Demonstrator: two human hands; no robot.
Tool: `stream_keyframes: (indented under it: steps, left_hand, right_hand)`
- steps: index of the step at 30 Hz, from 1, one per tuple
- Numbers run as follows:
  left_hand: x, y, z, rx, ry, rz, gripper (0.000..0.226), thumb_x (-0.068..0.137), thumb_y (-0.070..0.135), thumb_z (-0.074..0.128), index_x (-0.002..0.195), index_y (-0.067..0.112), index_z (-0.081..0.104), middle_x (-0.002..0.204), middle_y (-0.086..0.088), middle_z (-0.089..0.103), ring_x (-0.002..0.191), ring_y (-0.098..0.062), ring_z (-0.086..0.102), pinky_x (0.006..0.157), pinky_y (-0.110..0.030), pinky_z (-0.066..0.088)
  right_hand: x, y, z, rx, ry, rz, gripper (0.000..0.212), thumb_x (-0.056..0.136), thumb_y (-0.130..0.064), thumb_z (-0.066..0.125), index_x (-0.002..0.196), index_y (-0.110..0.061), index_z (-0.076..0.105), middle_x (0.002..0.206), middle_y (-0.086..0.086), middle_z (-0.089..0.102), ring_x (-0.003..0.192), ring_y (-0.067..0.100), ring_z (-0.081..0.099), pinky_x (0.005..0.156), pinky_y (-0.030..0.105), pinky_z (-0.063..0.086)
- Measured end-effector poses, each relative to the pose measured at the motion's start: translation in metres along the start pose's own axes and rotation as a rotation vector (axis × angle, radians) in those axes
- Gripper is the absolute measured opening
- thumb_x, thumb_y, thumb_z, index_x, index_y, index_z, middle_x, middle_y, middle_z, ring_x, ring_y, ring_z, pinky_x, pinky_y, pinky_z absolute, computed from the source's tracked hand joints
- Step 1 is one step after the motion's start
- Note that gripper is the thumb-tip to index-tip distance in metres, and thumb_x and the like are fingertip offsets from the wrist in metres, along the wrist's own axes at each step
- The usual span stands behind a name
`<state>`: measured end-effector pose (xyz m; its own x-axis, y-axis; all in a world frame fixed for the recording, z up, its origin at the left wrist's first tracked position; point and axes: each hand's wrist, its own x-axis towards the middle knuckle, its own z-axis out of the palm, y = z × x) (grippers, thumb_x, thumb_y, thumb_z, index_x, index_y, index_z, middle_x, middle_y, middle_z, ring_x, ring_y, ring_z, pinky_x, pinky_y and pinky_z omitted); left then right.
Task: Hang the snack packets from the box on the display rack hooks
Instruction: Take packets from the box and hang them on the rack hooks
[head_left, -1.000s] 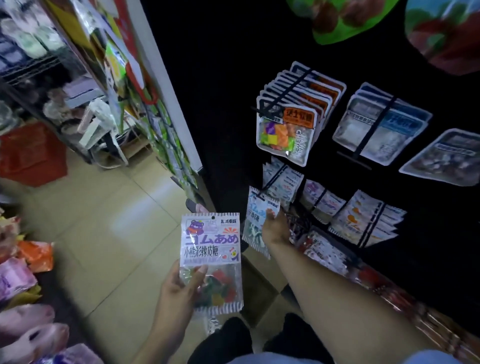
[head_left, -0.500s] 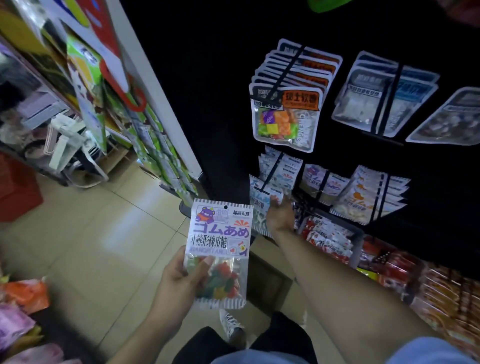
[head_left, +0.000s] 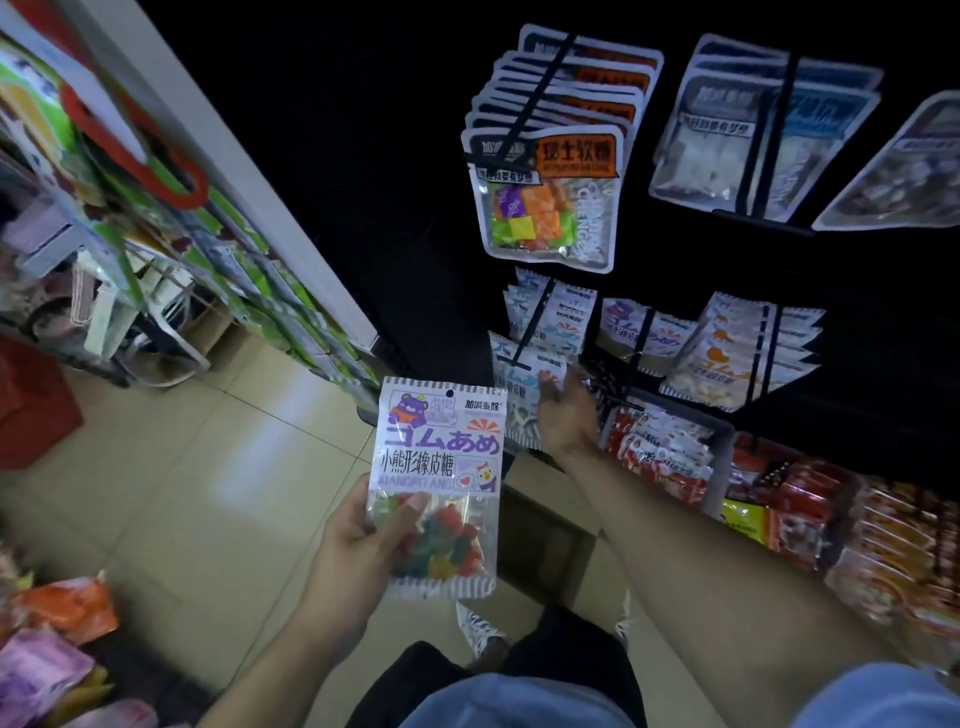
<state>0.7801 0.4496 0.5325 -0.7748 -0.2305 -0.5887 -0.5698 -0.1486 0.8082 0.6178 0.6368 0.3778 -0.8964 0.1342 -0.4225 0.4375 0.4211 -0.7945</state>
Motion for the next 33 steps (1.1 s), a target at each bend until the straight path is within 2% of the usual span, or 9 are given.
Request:
stream_keyframes:
  steps: [4,8,14,17,21,24,27,30,33]
  left_hand:
    - [0.005,0.002,0.009,0.004,-0.007,0.005,0.025,0.096,0.012,0.063,0.121,0.011,0.063,0.105,-0.014,0.079,0.09,-0.039,0.078,0.067,-0.046,0.065]
    - [0.01,0.002,0.019,0.003,0.003,0.009,0.024,0.095,0.01,0.064,0.119,0.009,0.065,0.106,-0.015,0.079,0.09,-0.038,0.078,0.069,-0.045,0.065]
    - [0.015,0.007,0.029,0.029,0.003,0.018,0.027,0.095,0.008,0.064,0.122,0.008,0.064,0.103,-0.013,0.08,0.085,-0.033,0.079,0.061,-0.038,0.064]
    - [0.016,0.01,0.032,0.031,0.02,0.017,0.025,0.096,0.007,0.064,0.121,0.009,0.065,0.1,-0.012,0.08,0.079,-0.029,0.079,0.055,-0.033,0.061]
    - [0.019,0.01,0.03,0.017,0.014,0.018,0.026,0.097,0.01,0.063,0.123,0.012,0.064,0.105,-0.012,0.08,0.088,-0.035,0.079,0.063,-0.042,0.065]
    - [0.019,0.011,0.03,0.007,-0.008,-0.003,0.022,0.099,0.01,0.062,0.121,0.011,0.064,0.106,-0.014,0.079,0.09,-0.038,0.078,0.066,-0.044,0.065]
    - [0.022,0.007,0.032,0.01,-0.025,-0.026,0.014,0.098,0.01,0.064,0.111,0.013,0.069,0.098,-0.018,0.079,0.081,-0.036,0.078,0.06,-0.042,0.063]
    - [0.025,0.001,0.04,0.006,-0.065,-0.073,0.012,0.095,0.018,0.069,0.106,0.015,0.073,0.105,-0.031,0.073,0.088,-0.043,0.07,0.078,-0.064,0.057]
    - [0.028,-0.002,0.057,-0.008,-0.078,-0.139,0.022,0.099,0.027,0.064,0.104,0.008,0.073,0.106,-0.027,0.075,0.093,-0.042,0.071,0.09,-0.059,0.053]
  right_hand:
    - [0.006,0.005,0.001,0.05,0.045,-0.013,0.062,0.1,-0.061,0.034,0.154,-0.033,0.024,0.119,0.011,0.07,0.086,0.023,0.062,0.081,0.043,0.056]
    - [0.013,0.011,0.003,0.079,0.028,0.002,0.069,0.088,-0.077,0.028,0.146,-0.043,0.013,0.116,0.009,0.07,0.09,0.027,0.065,0.087,0.057,0.059]
    - [0.031,-0.007,0.003,0.186,0.179,0.016,0.05,0.108,-0.043,0.041,0.147,-0.013,0.042,0.138,0.018,0.061,0.125,0.037,0.06,0.1,0.042,0.051]
    - [0.044,-0.023,0.003,0.335,0.247,0.071,0.048,0.109,-0.031,0.046,0.151,-0.01,0.043,0.145,0.018,0.056,0.134,0.034,0.052,0.104,0.035,0.042]
    - [0.049,-0.026,0.008,0.387,0.311,0.141,0.05,0.105,-0.029,0.053,0.151,-0.011,0.043,0.153,0.014,0.046,0.137,0.033,0.049,0.11,0.034,0.041]
    - [0.019,-0.017,0.004,0.391,0.168,0.249,0.049,0.104,-0.03,0.054,0.148,-0.012,0.043,0.14,0.007,0.057,0.117,0.027,0.062,0.098,0.031,0.051]
    - [-0.046,-0.016,-0.017,0.557,-0.129,0.367,0.019,0.106,-0.025,0.052,0.104,-0.017,0.068,0.092,0.003,0.071,0.073,0.015,0.067,0.067,0.024,0.052]
    - [-0.108,-0.016,-0.044,0.563,-0.246,0.357,0.027,0.106,-0.033,0.052,0.101,-0.017,0.073,0.091,0.002,0.079,0.089,0.02,0.074,0.084,0.035,0.057]
    - [-0.138,-0.013,-0.075,0.743,-0.2,0.396,0.044,0.097,-0.051,0.055,0.117,-0.016,0.073,0.108,0.007,0.079,0.106,0.029,0.073,0.094,0.044,0.055]
